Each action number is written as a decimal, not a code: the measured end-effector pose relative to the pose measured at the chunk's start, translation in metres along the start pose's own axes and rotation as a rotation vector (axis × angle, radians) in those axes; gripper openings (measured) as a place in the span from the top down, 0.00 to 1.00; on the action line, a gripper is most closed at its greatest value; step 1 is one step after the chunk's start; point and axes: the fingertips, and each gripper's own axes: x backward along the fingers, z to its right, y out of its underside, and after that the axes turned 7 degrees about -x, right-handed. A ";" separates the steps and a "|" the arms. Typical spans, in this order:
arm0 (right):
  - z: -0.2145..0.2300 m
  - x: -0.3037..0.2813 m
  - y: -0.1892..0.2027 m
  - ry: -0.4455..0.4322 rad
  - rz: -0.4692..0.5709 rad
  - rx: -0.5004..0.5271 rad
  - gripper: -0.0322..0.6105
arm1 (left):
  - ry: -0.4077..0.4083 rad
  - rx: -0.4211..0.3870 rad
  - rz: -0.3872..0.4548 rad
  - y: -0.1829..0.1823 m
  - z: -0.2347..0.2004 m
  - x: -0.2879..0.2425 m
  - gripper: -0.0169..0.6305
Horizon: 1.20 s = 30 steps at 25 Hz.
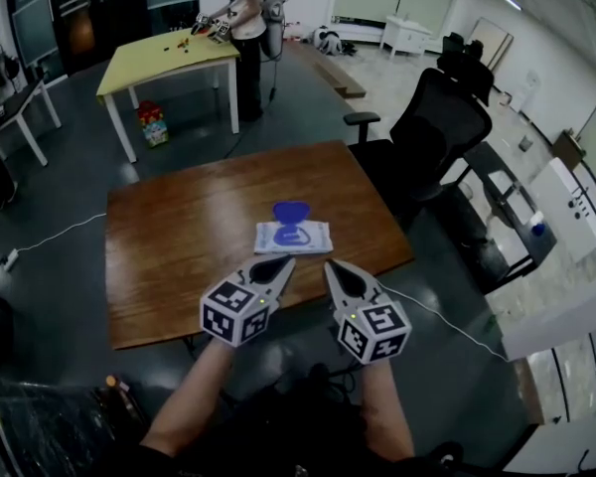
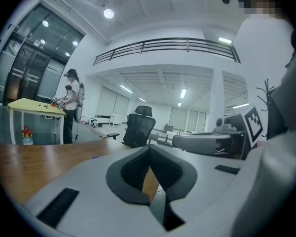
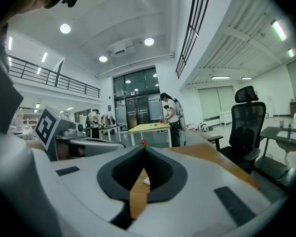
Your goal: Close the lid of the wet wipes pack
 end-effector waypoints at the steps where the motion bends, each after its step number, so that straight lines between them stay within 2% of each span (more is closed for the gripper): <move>1: 0.004 -0.007 0.001 -0.003 -0.008 0.000 0.94 | -0.010 0.003 -0.004 0.002 -0.007 -0.004 0.98; 6: 0.032 -0.047 0.005 -0.041 -0.052 0.012 0.94 | -0.072 0.001 -0.023 0.015 -0.041 -0.025 0.98; 14: 0.088 -0.123 0.013 -0.146 -0.147 0.043 0.94 | -0.193 -0.012 -0.113 0.049 -0.082 -0.079 0.98; 19: 0.114 -0.177 0.031 -0.208 -0.225 0.068 0.94 | -0.271 0.040 -0.210 0.087 -0.110 -0.097 0.98; 23: 0.140 -0.217 0.047 -0.221 -0.290 0.092 0.94 | -0.327 0.069 -0.264 0.113 -0.129 -0.110 0.98; 30: 0.169 -0.273 0.067 -0.237 -0.377 0.090 0.94 | -0.407 0.120 -0.325 0.135 -0.144 -0.119 0.98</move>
